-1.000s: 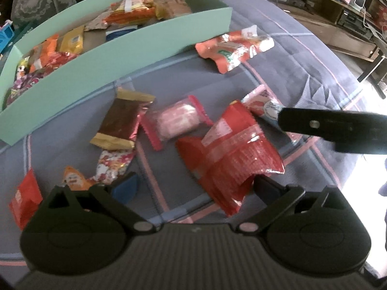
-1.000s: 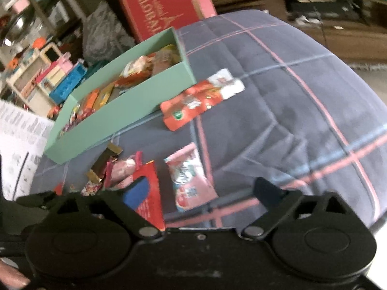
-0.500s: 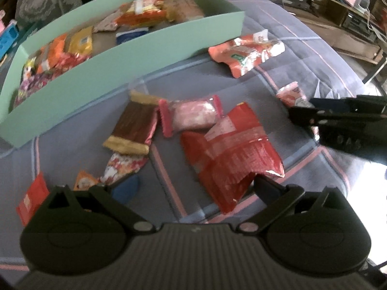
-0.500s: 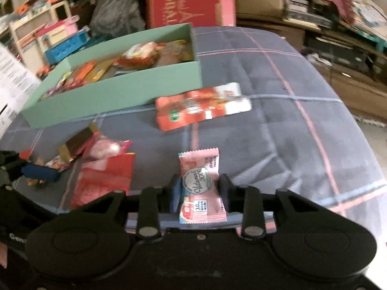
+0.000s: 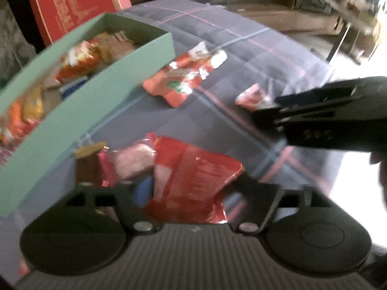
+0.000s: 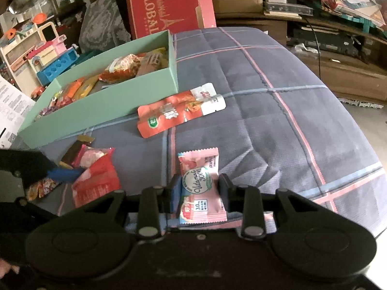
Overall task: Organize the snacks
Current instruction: 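Grasp the red foil bag with the left gripper while the right grasps the pink candy, then lower both packets into the green tray and open both grippers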
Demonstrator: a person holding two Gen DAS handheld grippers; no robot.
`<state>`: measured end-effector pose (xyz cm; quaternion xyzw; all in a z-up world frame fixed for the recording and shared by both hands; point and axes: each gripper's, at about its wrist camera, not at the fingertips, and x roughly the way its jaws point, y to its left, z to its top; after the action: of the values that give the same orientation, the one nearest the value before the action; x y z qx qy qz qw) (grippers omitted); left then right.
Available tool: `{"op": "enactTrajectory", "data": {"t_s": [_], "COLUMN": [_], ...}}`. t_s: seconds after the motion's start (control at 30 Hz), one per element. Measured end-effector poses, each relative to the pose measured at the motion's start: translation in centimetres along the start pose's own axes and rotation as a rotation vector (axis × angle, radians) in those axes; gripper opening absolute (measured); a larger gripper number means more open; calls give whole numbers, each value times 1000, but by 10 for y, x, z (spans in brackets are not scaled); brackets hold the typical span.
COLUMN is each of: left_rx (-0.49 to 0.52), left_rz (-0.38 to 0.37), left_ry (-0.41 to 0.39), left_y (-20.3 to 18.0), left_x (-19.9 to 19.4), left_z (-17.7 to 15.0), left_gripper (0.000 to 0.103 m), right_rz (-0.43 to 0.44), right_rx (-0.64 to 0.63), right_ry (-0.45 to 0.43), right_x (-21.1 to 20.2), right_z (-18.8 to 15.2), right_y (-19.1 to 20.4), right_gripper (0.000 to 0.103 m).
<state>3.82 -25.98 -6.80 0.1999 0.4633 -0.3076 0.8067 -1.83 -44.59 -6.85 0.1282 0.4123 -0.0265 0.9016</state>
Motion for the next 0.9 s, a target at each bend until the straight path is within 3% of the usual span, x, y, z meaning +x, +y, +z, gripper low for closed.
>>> {"op": "enactTrajectory", "data": {"t_s": [0.13, 0.43, 0.7, 0.9], "left_rx": [-17, -139, -230, -327], "left_rz": [-6, -53, -64, -16], "left_ry": [-7, -35, -127, -188], "left_y": [-1, 19, 48, 92], "left_x": [-1, -21, -54, -73], "left_z": [1, -2, 0, -2], "left_gripper": [50, 48, 48, 48], "right_rz": [1, 68, 107, 143], "right_rx": [36, 133, 90, 54], "right_ry": [8, 33, -11, -22], "right_x": [1, -6, -21, -19], "right_z": [4, 12, 39, 67], "right_y": [1, 1, 28, 56], "right_gripper": [33, 32, 32, 32]}}
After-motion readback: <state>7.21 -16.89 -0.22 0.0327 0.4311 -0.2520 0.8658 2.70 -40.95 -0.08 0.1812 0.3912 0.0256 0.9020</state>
